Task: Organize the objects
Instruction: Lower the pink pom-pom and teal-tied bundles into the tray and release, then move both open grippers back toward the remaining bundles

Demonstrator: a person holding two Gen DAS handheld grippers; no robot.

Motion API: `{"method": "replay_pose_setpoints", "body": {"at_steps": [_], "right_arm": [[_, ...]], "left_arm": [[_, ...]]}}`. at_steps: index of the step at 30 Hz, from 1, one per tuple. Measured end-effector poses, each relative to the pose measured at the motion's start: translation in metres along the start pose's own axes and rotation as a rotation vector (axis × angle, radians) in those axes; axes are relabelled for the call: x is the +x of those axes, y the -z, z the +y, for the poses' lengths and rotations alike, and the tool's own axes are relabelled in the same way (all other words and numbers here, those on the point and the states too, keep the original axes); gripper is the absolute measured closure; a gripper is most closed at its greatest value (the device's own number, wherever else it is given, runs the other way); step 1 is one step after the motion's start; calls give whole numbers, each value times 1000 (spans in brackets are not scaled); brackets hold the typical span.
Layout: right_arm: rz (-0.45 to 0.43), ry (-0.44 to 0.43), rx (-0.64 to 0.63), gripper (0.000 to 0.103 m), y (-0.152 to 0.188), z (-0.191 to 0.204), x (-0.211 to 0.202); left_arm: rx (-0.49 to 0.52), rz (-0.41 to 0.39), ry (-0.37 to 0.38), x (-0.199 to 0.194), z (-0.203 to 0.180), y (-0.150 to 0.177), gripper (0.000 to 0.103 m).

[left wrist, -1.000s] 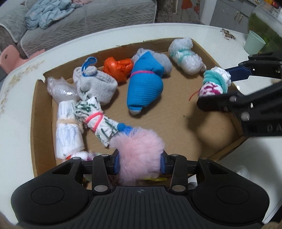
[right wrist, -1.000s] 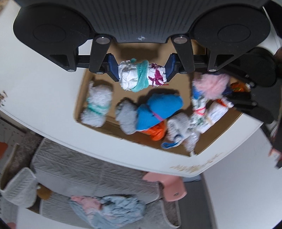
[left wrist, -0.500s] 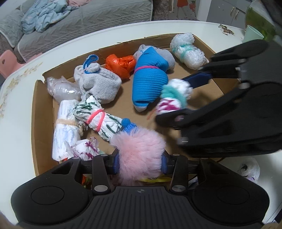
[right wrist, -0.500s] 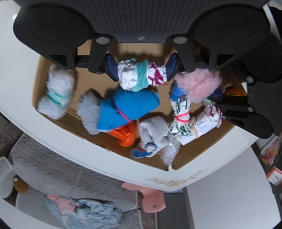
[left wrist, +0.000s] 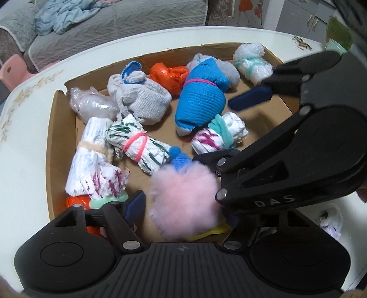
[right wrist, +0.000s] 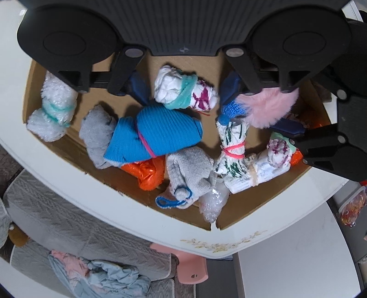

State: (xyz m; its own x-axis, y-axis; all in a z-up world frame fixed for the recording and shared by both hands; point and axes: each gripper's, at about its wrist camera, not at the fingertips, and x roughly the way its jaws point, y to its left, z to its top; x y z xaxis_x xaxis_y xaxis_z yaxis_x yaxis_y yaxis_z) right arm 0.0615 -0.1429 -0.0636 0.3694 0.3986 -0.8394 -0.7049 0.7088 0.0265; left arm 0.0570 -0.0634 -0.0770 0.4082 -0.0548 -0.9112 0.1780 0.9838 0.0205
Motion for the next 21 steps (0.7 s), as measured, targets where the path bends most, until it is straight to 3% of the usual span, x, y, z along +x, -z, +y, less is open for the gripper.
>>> {"method": "replay_pose_setpoints", "body": {"at_steps": [1, 7, 13, 21], "right_arm": [[-5, 6, -2, 25, 0, 1, -4], [-42, 31, -9, 19, -1, 3, -30], [-100, 47, 75, 16, 9, -1, -62], [-189, 86, 116, 11, 21, 5, -100]], "left_arm": [[5, -3, 0, -2, -1, 1, 21], [-3, -25, 14, -17, -1, 0, 19], [-37, -67, 38, -58, -2, 2, 16], [-45, -121, 30, -107, 5, 30, 15]]}}
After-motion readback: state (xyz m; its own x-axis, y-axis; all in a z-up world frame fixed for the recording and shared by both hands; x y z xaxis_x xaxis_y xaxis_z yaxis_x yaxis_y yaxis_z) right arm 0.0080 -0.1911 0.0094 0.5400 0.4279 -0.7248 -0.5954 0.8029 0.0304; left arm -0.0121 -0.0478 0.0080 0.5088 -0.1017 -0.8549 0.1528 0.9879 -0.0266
